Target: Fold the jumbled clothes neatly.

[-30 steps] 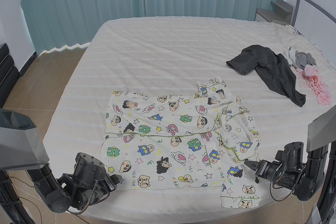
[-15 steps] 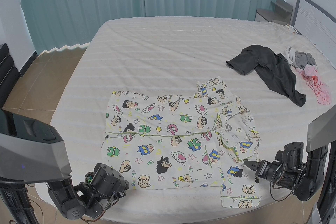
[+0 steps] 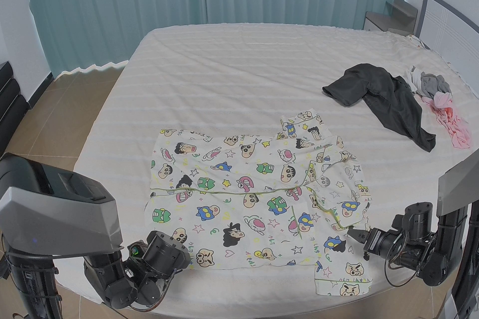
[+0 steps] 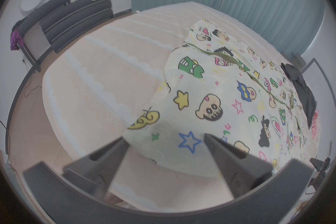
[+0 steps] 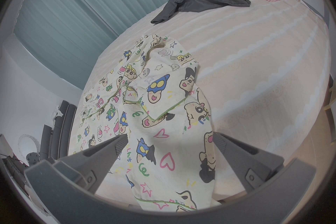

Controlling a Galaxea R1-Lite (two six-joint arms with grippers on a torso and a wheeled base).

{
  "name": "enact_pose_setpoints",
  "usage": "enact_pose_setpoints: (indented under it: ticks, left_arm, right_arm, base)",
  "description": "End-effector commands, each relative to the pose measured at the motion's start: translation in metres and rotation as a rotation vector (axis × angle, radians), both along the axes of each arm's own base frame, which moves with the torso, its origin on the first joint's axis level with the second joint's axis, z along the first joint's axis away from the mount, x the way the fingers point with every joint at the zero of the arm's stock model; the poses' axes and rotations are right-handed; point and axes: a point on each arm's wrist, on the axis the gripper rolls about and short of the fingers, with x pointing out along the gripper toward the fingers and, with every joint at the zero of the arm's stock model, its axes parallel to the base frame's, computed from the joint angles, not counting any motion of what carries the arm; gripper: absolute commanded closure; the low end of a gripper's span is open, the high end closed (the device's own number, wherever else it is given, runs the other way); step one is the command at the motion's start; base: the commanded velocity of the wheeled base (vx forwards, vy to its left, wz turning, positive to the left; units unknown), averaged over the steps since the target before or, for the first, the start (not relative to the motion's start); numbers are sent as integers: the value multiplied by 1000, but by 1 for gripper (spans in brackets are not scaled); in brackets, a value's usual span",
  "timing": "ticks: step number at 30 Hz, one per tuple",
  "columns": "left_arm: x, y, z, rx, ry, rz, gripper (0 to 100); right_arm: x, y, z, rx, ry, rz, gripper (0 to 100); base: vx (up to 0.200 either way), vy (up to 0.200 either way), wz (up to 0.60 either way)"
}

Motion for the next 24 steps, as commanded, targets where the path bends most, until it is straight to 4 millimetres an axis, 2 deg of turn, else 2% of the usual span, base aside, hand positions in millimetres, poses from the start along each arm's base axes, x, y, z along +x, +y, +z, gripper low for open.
enact_pose_setpoints:
  ticks: [1, 11, 24]
  left_arm:
    - [5, -3, -7, 18, -2, 14, 100]
    - [-3, 4, -10, 42, 27, 19, 100]
    - [-12, 22, -3, 49, 51, 50, 100]
  right_arm:
    - [-4, -1, -1, -2, 10, 2, 0]
    - [-3, -3, -5, -16, 28, -8, 0]
    - [-19, -4, -21, -100, 227, 42, 0]
  base:
    - [0, 0, 0]
    - [0, 0, 0]
    - [0, 0, 0]
